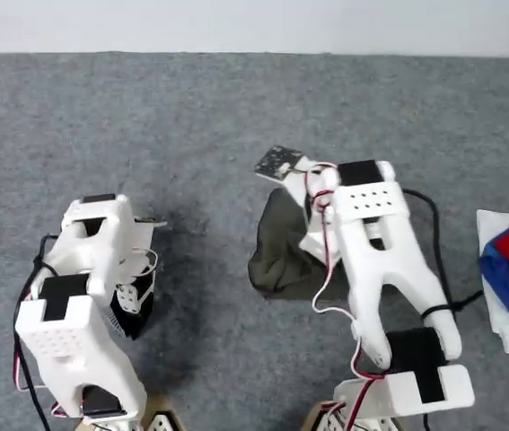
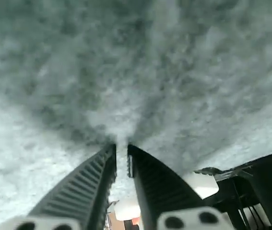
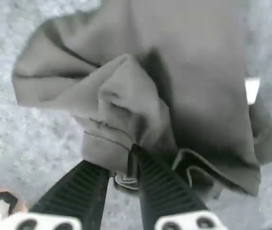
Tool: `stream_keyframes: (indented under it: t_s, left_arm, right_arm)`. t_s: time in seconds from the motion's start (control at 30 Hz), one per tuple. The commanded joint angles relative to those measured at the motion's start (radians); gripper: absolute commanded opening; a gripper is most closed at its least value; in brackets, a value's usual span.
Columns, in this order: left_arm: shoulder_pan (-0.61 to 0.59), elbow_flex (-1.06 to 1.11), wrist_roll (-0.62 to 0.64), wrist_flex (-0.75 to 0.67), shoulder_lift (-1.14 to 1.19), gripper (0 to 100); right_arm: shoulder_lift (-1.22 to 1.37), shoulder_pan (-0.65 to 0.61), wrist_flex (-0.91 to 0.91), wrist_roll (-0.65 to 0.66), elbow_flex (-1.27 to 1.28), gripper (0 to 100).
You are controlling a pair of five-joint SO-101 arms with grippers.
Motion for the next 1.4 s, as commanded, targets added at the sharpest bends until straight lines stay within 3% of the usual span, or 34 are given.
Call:
stream_keyframes:
  t_s: [0.0,0.2,0.4,0.5,0.7,0.9,1.0,1.13,1.37]
  left_arm:
    - [-0.003,0.054,-0.014,-0.057,-0.043,4]
    - [0.000,0.065,-0.014,-0.084,-0.035,4]
    - [0.000,0.065,-0.014,-0.084,-0.035,4]
    - [0.000,0.065,-0.014,-0.084,-0.035,4]
    - [0.000,0.065,-0.014,-0.084,-0.035,4]
    - [-0.002,0.065,-0.014,-0.084,-0.035,4]
    - [0.000,0.065,-0.014,-0.086,-0.035,4]
    - [-0.002,0.096,-0.014,-0.114,-0.034,4]
    - [-0.006,0.173,-0.009,-0.184,-0.035,4]
  right_arm:
    - [-0.056,0.068,0.081,0.051,-0.006,0.8]
    - [-0.087,0.225,0.177,0.212,-0.006,0.8]
    - [-0.085,0.400,0.232,0.276,-0.005,0.9]
    - [-0.087,0.406,0.326,0.359,-0.006,4.5]
    - [-0.150,0.406,0.348,0.373,-0.008,25.1]
    - [-0.317,0.400,0.340,0.377,-0.014,27.0]
    - [-0.357,0.390,0.217,0.365,-0.008,27.0]
    - [-0.260,0.329,-0.021,0.198,-0.012,27.0]
    - [0.018,0.191,-0.117,-0.006,-0.046,27.0]
